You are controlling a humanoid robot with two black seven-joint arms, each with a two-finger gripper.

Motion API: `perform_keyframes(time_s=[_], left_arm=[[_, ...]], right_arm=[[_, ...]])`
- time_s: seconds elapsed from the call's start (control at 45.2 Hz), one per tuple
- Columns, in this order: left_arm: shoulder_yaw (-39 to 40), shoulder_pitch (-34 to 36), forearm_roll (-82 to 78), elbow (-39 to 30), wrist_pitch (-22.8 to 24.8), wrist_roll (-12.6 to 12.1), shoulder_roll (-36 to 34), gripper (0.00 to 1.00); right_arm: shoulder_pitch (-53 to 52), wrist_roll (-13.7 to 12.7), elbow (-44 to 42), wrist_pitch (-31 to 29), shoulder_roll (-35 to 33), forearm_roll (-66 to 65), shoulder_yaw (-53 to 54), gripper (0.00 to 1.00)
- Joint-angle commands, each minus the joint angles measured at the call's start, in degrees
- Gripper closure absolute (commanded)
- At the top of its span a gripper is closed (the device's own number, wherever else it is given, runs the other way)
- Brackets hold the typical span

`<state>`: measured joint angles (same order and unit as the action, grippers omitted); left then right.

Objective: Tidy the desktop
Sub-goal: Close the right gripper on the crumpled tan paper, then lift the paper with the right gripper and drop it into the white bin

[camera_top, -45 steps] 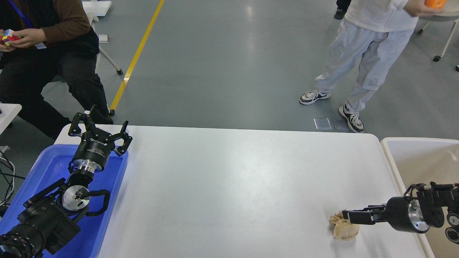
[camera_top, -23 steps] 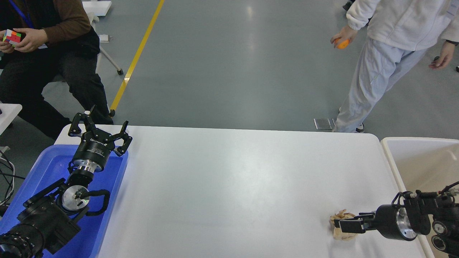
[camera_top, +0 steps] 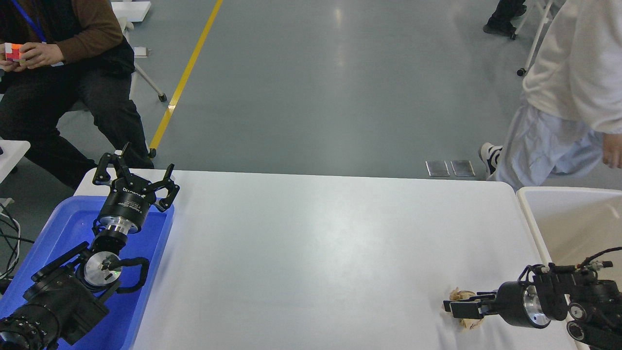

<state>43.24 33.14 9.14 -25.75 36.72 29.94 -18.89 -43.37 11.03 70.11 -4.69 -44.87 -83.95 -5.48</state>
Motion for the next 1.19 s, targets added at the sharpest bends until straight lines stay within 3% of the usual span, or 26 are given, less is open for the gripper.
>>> perform_keyframes(time_s=[0.0,0.332,0.486,0.597,0.619,0.641,1.017,1.172], left_arm=[[0.00,0.09,0.00,0.00,0.02,-0.06,0.00,0.00],[0.00,0.00,0.00,0.00,0.02,0.03,0.00,0.00],[0.00,0.09,0.00,0.00,0.02,0.03,0.00,0.00],[0.00,0.00,0.00,0.00,0.02,-0.06,0.00,0.00],[0.00,0.00,0.00,0.00,0.02,0.03,0.00,0.00],[0.00,0.09,0.00,0.00,0.02,0.03,0.00,0.00],[0.00,0.09,0.00,0.00,0.02,0.03,0.00,0.00],[0.00,0.09,0.00,0.00,0.02,-0.06,0.00,0.00]], right_arm=[[0.74,0.57,-1.91,0.56,1.72,-0.34,-0.06,0.00],[1.88,2.76,-4.72,2.23,3.48,-0.96,-0.41,0.01],[2.23,3.82,-4.90,3.19,3.83,-1.04,-0.76,0.19],[2.15,4.17,-5.51,3.90,4.01,-1.04,-1.72,0.41],[2.15,4.17,-5.51,3.90,4.01,-1.13,-1.81,0.55],[2.15,4.17,-5.69,3.90,4.01,-1.22,-2.33,1.00],[1.36,4.43,-5.60,5.74,1.46,-1.31,-2.78,1.00],[0.65,6.37,-5.16,5.74,-0.83,-0.96,-2.69,1.00]])
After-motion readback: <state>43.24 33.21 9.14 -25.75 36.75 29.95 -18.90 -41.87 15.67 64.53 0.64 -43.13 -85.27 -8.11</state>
